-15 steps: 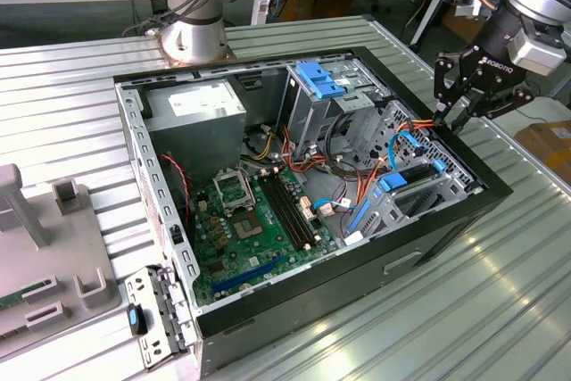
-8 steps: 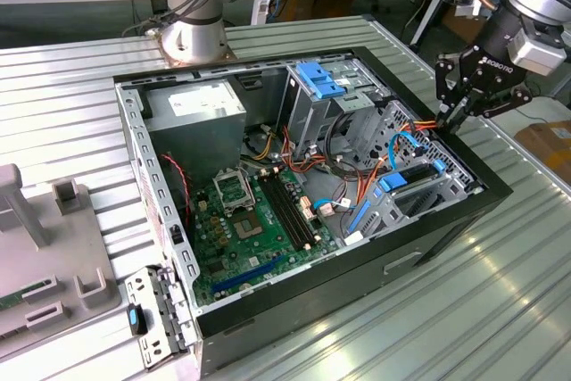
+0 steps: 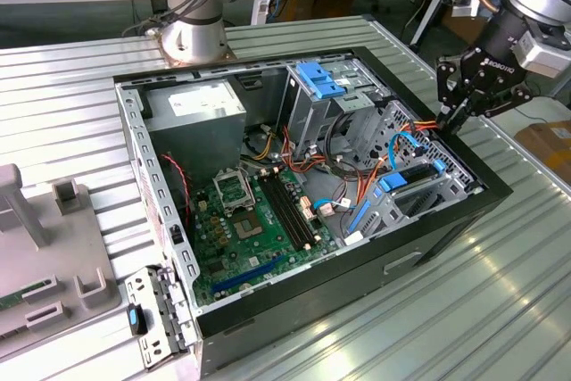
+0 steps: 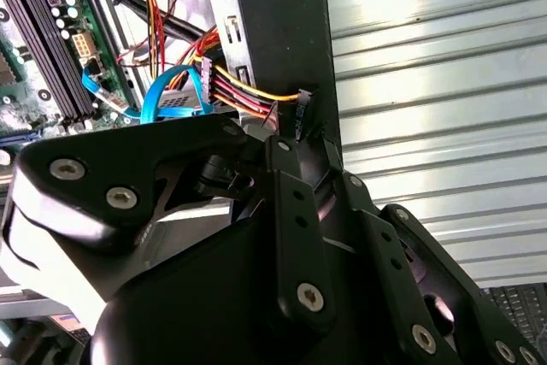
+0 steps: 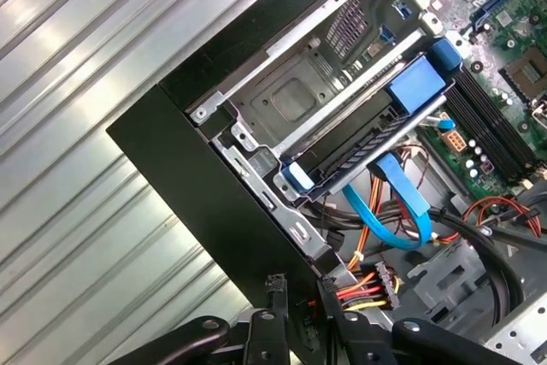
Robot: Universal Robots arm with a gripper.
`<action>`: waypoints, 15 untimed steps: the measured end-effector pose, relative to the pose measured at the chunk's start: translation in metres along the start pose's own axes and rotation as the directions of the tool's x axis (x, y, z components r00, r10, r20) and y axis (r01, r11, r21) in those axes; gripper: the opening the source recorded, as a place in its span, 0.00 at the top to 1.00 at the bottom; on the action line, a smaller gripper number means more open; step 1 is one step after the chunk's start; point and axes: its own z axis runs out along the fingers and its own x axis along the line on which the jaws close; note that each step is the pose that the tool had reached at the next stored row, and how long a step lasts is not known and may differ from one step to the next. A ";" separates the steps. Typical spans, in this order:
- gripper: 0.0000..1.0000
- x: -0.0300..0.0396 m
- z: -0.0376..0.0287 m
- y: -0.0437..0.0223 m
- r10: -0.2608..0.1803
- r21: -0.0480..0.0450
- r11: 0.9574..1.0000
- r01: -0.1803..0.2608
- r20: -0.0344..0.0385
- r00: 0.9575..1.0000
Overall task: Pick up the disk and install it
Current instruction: 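Insert the first disk wire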
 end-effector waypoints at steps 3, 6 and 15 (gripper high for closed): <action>0.73 0.0011 0.0000 0.0015 -0.011 0.000 1.000 0.011 0.000 1.000; 0.73 0.0012 0.0000 0.0014 -0.011 0.000 1.000 0.011 0.000 1.000; 0.83 0.0011 -0.0024 0.0015 -0.011 0.000 1.000 0.011 0.000 1.000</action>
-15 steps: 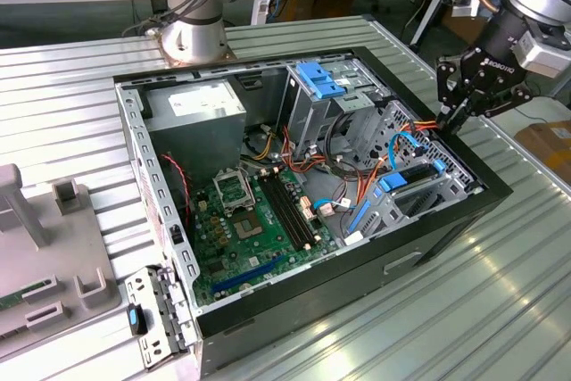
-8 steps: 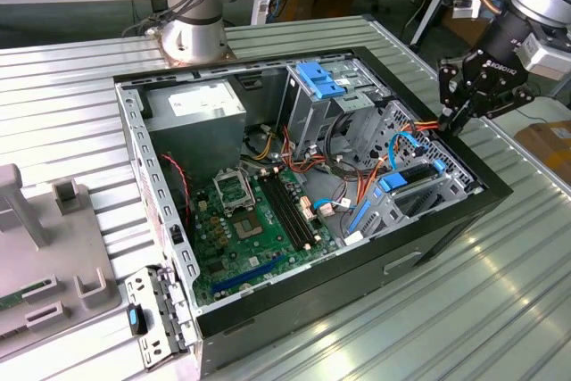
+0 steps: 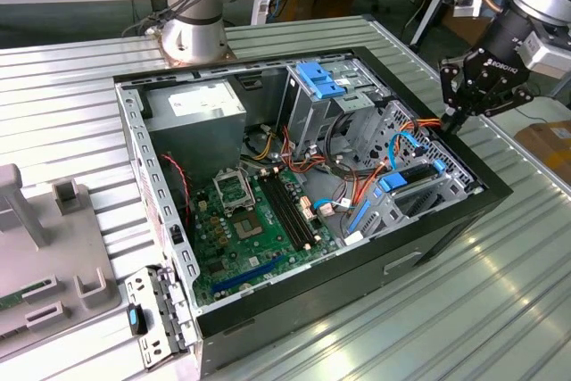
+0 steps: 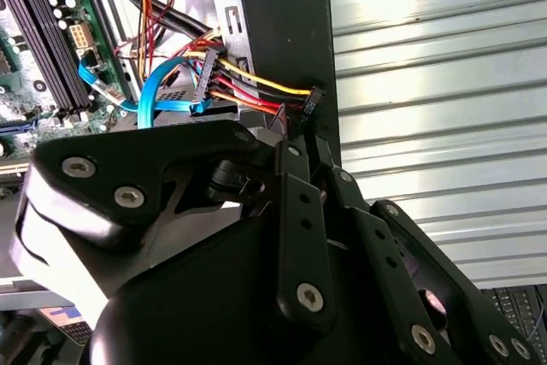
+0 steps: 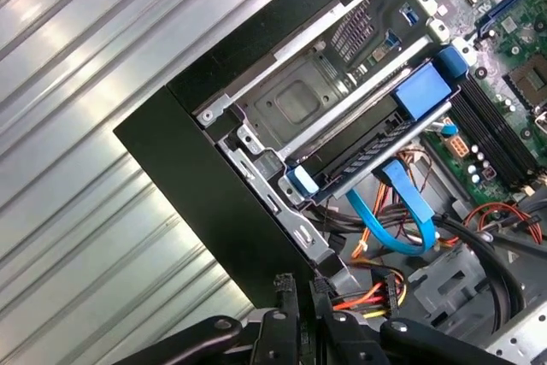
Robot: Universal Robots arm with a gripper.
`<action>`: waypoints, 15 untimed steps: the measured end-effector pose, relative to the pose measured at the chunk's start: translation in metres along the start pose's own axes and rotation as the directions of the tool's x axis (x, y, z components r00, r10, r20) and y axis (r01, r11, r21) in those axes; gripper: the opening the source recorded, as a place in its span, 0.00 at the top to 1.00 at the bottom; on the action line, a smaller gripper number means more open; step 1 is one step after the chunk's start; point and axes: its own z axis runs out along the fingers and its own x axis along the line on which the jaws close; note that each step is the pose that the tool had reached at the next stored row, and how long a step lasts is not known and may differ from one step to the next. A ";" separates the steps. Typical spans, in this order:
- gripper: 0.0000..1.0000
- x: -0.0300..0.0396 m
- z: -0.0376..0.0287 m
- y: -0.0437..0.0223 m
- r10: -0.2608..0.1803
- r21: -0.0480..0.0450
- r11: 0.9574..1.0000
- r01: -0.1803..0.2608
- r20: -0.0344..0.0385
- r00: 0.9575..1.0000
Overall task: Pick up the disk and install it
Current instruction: 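Insert the first disk wire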
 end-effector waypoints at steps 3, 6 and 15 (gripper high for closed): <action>0.83 -0.0008 -0.0113 0.0005 0.000 0.001 1.000 0.000 -0.002 1.000; 0.83 -0.0018 -0.0173 0.0012 0.000 0.004 1.000 0.000 -0.003 1.000; 0.83 -0.0072 -0.0177 0.0067 0.004 0.010 1.000 -0.004 -0.001 1.000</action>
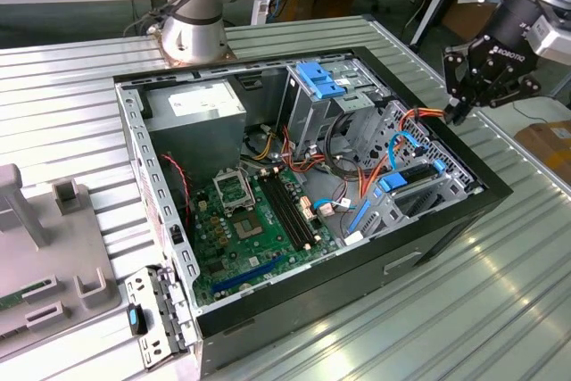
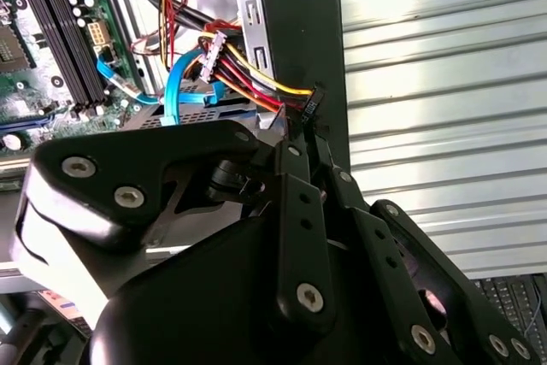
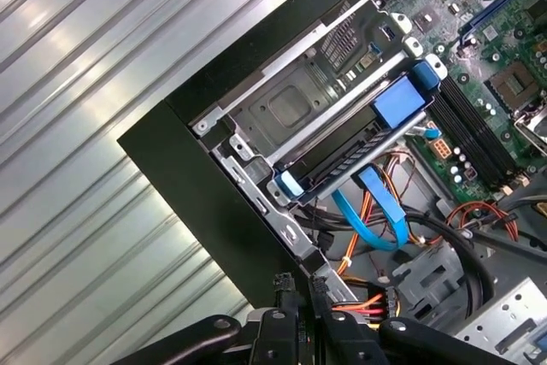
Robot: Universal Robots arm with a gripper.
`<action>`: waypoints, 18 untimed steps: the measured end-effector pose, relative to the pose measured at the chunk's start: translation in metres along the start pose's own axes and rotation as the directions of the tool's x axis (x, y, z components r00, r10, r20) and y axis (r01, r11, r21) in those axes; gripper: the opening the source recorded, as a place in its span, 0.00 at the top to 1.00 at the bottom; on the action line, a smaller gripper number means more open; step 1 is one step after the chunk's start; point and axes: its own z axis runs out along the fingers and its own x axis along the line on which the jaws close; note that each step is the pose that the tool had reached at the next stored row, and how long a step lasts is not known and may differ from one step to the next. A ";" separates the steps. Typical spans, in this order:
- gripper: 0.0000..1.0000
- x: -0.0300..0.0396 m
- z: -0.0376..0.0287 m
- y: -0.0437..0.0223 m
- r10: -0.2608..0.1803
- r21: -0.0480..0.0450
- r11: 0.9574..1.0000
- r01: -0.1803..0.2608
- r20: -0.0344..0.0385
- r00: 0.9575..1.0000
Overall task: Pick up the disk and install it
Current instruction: 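Insert the first disk wire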
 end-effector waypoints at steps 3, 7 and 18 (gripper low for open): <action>0.83 -0.0028 0.0000 0.0035 0.004 0.000 1.000 -0.004 0.000 1.000; 0.83 -0.0072 0.0002 0.0103 0.008 0.000 1.000 -0.008 0.000 1.000; 0.83 -0.0192 0.0007 0.0292 0.011 0.000 1.000 -0.011 0.000 1.000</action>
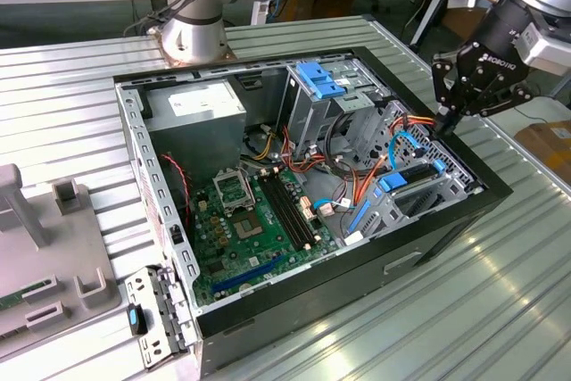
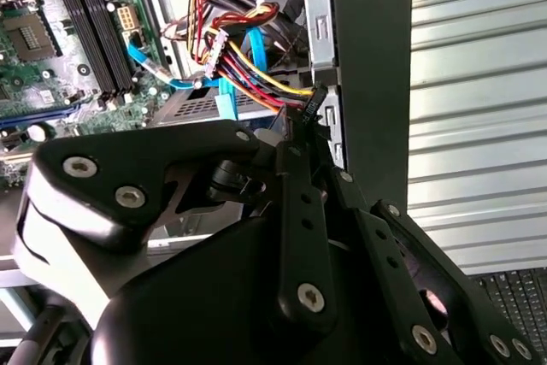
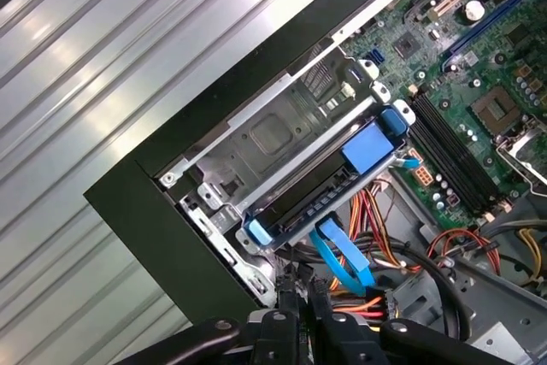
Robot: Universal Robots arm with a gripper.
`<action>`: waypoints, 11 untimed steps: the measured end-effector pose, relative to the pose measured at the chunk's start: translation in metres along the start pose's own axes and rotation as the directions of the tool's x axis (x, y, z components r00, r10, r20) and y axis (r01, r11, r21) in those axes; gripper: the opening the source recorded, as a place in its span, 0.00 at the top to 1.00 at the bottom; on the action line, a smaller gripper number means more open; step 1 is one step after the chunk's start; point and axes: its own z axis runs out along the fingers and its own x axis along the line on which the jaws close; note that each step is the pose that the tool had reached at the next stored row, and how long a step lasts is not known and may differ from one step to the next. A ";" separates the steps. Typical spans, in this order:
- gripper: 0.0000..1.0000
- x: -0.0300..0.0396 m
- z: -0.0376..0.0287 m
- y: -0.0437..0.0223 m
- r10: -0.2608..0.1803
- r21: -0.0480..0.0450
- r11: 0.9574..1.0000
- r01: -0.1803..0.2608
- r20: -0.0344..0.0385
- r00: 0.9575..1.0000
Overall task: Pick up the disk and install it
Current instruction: 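Insert the first disk wire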
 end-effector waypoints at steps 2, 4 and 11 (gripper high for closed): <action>0.83 -0.0014 0.0001 0.0021 0.004 0.000 1.000 -0.004 0.000 1.000; 0.83 -0.0014 0.0001 0.0021 0.030 0.001 1.000 -0.030 0.000 1.000; 0.83 -0.0014 0.0005 0.0022 0.165 0.005 0.986 -0.165 -0.001 0.986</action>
